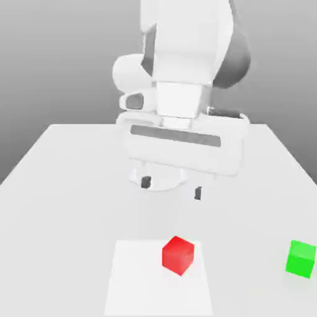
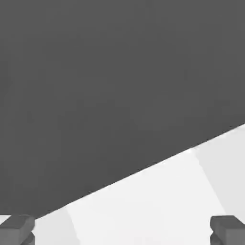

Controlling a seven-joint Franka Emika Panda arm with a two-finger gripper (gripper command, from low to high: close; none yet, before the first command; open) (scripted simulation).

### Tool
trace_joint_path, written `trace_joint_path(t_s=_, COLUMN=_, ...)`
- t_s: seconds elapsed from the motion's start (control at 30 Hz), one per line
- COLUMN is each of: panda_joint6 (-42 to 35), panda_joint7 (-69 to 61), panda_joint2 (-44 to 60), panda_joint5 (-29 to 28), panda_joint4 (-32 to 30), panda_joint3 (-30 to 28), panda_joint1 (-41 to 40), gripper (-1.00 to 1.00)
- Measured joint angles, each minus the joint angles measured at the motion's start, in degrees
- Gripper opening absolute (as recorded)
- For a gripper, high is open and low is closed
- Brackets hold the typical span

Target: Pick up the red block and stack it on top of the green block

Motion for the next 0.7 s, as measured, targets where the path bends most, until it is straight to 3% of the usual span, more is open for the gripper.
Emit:
trace_joint_path(t_s=0.13, panda_joint6=4.9, panda_joint7=4.9, panda_joint2=7.4, panda_joint5=3.0, panda_joint4=-4.7, panda_joint3=0.7, panda_joint1=0.9, gripper=0.0)
trace_joint_path(t_s=0.5, panda_joint6=11.0, panda_joint7=14.4, panda_joint2=16.9, panda_joint5=-8.2, panda_joint4=-3.2, panda_joint3=-3.2, panda_joint1=2.3, gripper=0.0)
trace_joint_path(t_s=0.7, panda_joint6=15.6, panda_joint7=16.7, panda_joint2=21.5, panda_joint5=-11.4, panda_joint4=-2.9, panda_joint3=-5.8, panda_joint1=4.0, gripper=0.0)
